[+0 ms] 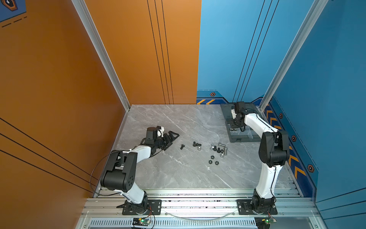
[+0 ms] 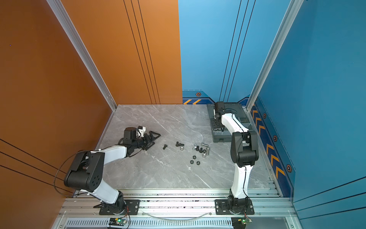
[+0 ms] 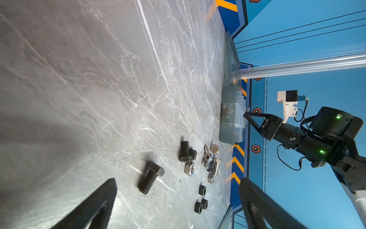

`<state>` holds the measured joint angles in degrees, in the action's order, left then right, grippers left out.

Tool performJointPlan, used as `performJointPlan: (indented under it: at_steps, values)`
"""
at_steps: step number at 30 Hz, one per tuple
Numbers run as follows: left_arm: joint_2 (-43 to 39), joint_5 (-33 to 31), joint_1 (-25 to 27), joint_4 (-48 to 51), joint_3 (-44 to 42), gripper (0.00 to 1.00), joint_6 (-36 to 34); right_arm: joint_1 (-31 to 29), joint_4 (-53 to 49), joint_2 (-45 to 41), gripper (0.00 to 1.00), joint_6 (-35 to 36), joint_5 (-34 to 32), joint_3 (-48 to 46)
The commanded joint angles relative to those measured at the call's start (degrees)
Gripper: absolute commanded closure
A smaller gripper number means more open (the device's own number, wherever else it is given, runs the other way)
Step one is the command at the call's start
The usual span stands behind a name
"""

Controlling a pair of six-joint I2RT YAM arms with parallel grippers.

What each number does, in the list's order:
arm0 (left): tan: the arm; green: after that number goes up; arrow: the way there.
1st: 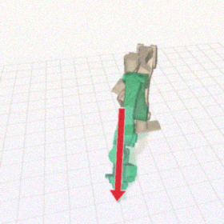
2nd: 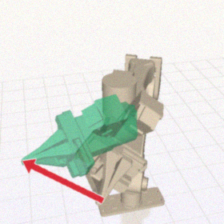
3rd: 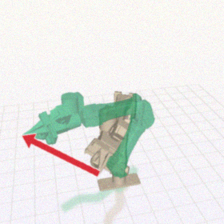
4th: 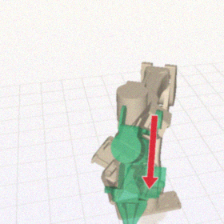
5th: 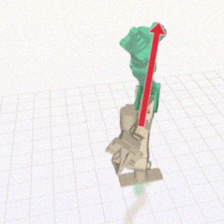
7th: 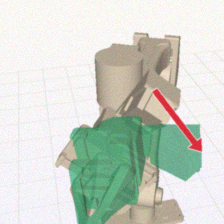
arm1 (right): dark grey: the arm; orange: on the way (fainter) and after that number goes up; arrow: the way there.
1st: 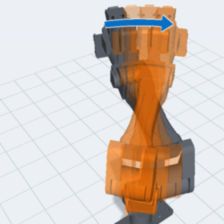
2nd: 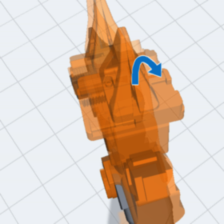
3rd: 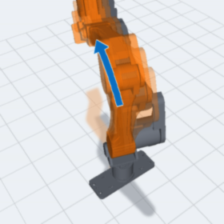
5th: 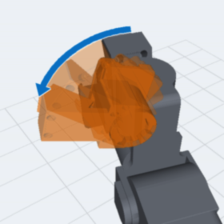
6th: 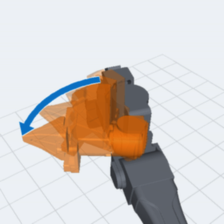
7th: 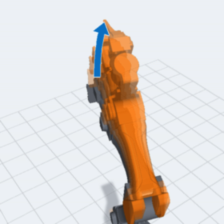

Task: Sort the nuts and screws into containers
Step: 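Open the right gripper to drop the wing nut into the compartment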

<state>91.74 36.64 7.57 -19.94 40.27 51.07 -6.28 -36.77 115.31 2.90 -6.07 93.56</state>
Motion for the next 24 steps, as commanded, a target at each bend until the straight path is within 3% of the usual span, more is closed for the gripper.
performJointPlan:
  at_steps: [1, 8, 24]
  values:
    - [1.15, -0.15, 0.6, -0.21, 1.61, 0.02, 0.25, 0.41, 0.74, 0.88, 1.0, -1.03, -1.31, 1.63]
    - [1.36, -0.13, 0.59, -0.19, 1.68, 0.02, 0.22, 0.41, 0.74, 1.83, 0.99, -1.04, -0.47, 1.35]
    - [1.41, -0.14, 0.62, -0.19, 1.5, 0.02, 0.17, 0.57, 0.66, 2.98, 0.63, -0.81, -0.79, 2.36]
